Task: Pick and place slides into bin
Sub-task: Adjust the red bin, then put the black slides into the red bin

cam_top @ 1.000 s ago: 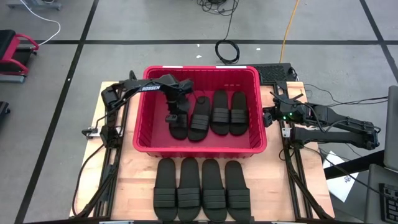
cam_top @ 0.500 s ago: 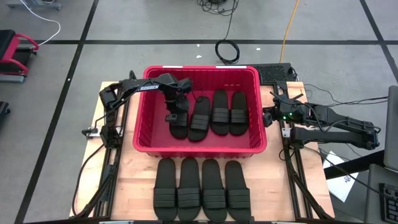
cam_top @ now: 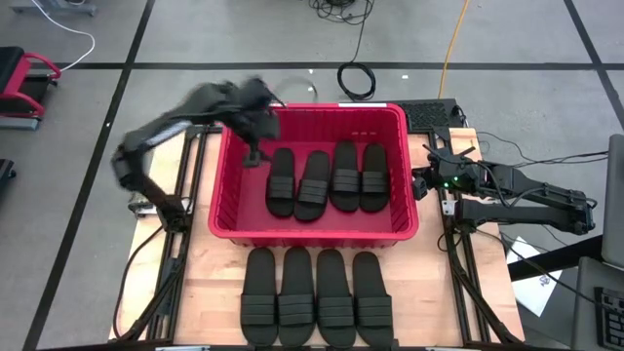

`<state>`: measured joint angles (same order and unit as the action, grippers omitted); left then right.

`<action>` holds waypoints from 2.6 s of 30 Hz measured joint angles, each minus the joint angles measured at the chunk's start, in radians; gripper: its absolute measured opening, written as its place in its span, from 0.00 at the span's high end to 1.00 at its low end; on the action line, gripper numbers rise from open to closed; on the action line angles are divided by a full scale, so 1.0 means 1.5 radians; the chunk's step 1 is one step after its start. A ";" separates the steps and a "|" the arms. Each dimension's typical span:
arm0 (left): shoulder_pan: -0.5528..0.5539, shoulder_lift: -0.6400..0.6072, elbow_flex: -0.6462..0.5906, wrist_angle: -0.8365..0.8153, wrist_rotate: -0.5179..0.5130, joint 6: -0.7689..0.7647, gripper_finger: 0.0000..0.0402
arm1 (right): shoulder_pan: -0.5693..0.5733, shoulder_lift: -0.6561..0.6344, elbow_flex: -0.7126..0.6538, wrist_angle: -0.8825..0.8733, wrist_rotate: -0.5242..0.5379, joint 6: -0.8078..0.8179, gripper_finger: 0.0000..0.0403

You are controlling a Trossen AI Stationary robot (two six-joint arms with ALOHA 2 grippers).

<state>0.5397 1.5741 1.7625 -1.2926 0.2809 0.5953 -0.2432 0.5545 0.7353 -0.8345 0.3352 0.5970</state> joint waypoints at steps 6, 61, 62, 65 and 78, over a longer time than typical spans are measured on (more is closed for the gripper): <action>-0.034 -0.210 -0.001 0.199 0.125 -0.111 0.59 | 0.000 0.000 0.000 0.000 0.001 -0.028 0.90; -0.251 -0.519 -0.597 0.146 -0.451 -0.916 1.00 | 0.000 -0.064 0.000 0.254 0.172 -0.267 0.91; -0.251 -0.511 -0.597 0.146 -0.444 -0.915 1.00 | 0.000 -0.064 0.000 0.249 0.162 -0.267 0.91; -0.251 -0.499 -0.597 0.150 -0.434 -0.908 1.00 | 0.000 -0.064 0.000 0.246 0.157 -0.267 0.91; -0.254 -0.579 -0.522 0.110 -0.521 -0.747 1.00 | -0.001 -0.064 0.105 0.243 -0.004 -0.414 0.91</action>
<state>0.1591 0.7058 0.9794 -1.1281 -0.5004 -0.5245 -0.2440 0.4583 0.8925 -0.4700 0.3284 -0.0243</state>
